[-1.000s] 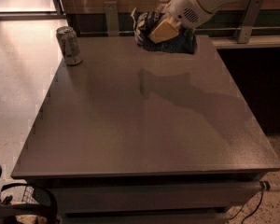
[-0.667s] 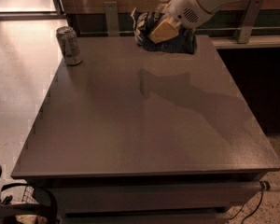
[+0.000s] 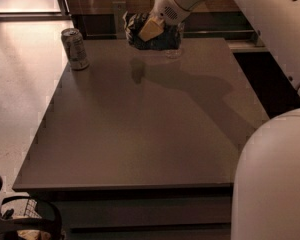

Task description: Move blue chip bag near 7up can

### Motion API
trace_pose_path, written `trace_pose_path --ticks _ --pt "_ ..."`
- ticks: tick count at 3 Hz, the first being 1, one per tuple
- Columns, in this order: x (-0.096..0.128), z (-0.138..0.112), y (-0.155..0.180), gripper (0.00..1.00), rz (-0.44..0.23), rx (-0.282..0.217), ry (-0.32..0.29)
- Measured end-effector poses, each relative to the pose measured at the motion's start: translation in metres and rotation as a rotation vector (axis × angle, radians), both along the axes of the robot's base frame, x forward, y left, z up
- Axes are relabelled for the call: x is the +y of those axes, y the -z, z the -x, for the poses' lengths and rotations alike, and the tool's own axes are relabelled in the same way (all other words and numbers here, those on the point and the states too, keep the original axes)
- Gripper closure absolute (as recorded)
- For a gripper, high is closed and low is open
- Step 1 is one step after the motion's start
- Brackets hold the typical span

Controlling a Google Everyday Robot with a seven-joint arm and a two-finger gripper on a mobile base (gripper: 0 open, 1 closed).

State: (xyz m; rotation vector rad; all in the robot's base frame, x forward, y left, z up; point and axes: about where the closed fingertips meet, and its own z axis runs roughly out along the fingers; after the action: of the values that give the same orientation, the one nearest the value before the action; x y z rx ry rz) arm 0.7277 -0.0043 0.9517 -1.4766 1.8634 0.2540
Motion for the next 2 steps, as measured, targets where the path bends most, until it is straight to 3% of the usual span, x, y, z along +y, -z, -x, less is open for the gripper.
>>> trace_pose_path --ticks 1,2 --pt "0.025 -0.027 0.015 1.0 -0.045 0.008 0.002" --pt "0.048 -0.038 0.022 1.0 -0.108 0.003 0.013"
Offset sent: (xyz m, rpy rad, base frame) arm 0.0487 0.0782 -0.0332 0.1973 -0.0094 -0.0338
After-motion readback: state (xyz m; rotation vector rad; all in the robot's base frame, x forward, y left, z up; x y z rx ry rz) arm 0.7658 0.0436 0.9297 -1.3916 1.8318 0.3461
